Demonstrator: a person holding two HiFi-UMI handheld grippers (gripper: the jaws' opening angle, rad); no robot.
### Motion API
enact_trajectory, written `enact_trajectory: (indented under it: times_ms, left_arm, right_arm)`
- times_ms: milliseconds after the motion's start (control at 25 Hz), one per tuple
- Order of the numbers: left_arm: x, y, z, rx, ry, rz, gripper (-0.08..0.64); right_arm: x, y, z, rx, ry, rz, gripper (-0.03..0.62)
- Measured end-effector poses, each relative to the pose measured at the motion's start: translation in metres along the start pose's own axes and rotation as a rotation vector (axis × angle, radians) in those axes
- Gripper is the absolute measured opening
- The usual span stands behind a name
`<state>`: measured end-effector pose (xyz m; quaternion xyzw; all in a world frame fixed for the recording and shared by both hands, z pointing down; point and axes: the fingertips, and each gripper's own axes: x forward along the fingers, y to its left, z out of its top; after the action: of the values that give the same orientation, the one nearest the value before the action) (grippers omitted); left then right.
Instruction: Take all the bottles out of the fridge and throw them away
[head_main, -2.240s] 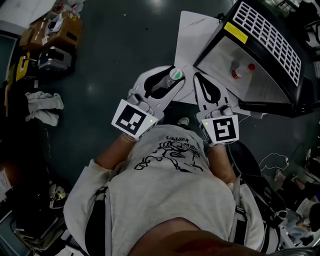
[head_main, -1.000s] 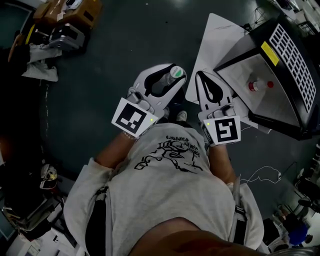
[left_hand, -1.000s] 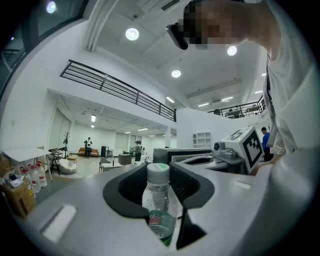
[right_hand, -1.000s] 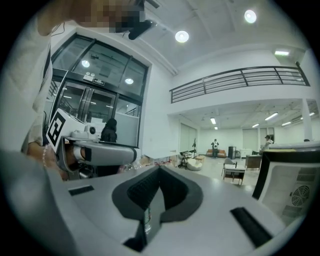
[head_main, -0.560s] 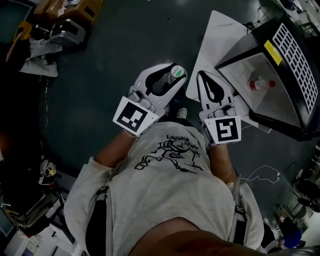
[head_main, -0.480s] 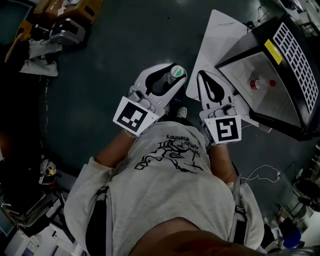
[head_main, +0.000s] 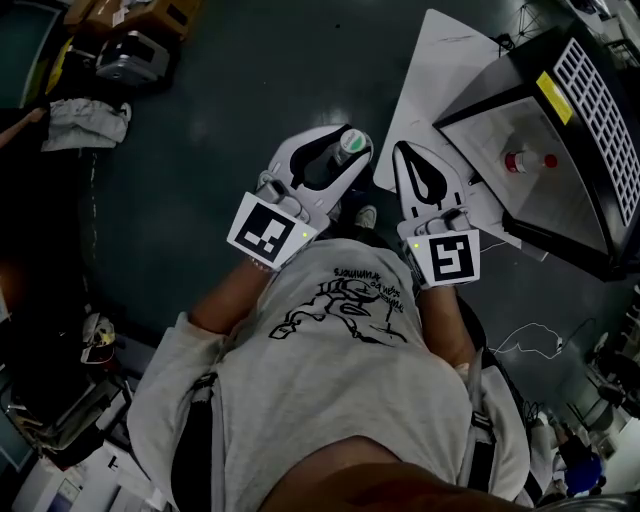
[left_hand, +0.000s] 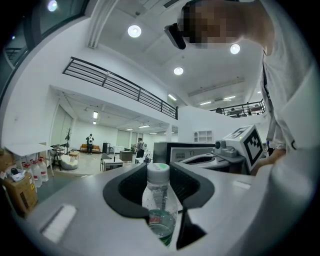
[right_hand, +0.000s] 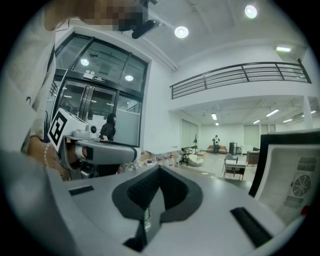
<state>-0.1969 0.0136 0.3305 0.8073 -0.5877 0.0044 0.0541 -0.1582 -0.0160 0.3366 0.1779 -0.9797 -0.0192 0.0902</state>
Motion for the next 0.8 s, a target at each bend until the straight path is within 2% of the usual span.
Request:
enact_trajectory:
  times_ms: [160,800]
  left_arm:
    - [0.000,-0.001,-0.009,-0.005,0.012,-0.007,0.144]
    - [0.002,-0.002,-0.055,-0.016,0.044,-0.018,0.144]
  right_arm:
    - [0.001,0.004,-0.012,-0.030,0.009,0.014,0.008]
    - [0.005,0.011,-0.052,-0.005,0.056,0.018,0.008]
